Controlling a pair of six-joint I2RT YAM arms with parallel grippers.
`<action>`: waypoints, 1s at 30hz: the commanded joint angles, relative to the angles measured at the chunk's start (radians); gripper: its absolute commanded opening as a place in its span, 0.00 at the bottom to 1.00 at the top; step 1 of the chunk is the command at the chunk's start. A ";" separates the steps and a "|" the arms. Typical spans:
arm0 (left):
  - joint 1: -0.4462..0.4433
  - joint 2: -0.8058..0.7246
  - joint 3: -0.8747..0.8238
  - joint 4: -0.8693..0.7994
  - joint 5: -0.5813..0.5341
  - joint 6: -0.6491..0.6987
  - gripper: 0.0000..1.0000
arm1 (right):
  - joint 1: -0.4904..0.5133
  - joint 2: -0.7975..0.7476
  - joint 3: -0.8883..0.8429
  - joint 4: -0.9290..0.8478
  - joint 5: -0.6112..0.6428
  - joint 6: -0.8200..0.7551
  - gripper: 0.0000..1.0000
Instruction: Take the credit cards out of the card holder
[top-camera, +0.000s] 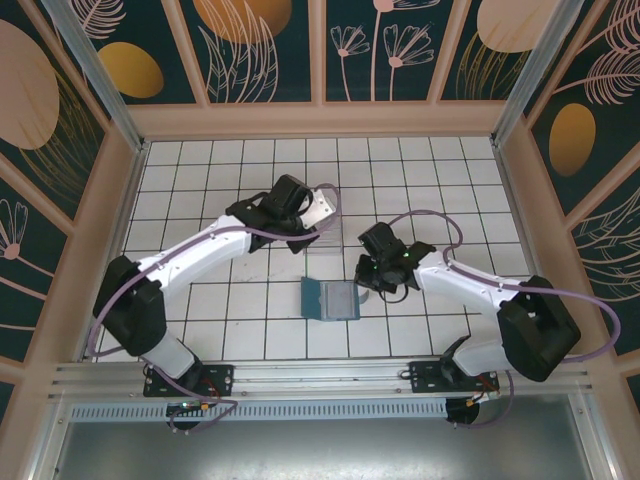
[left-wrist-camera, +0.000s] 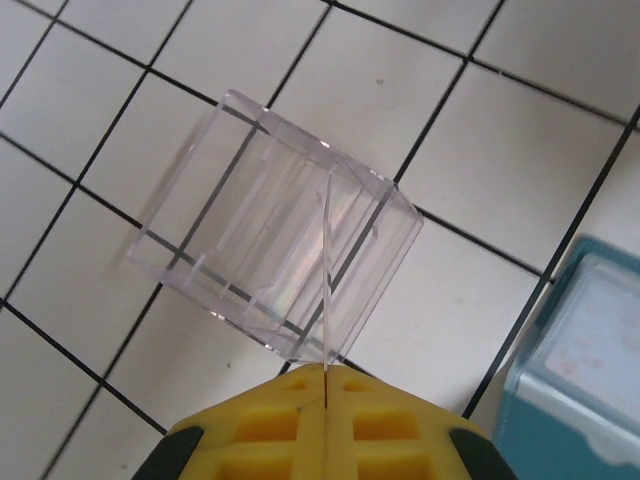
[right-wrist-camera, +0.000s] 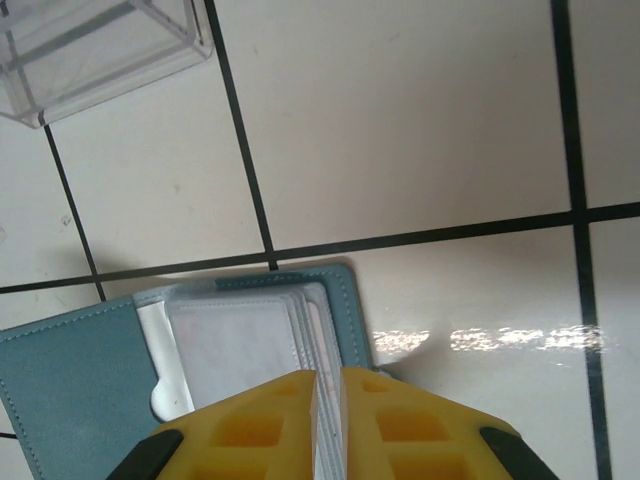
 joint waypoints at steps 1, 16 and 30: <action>0.011 0.054 0.096 -0.126 0.035 0.203 0.00 | -0.019 -0.029 0.024 -0.040 0.028 -0.039 0.15; 0.021 0.319 0.405 -0.412 0.044 0.480 0.00 | -0.050 -0.064 -0.003 -0.044 0.036 -0.041 0.15; 0.031 0.466 0.575 -0.492 0.021 0.516 0.00 | -0.058 -0.084 -0.036 -0.034 0.029 -0.021 0.15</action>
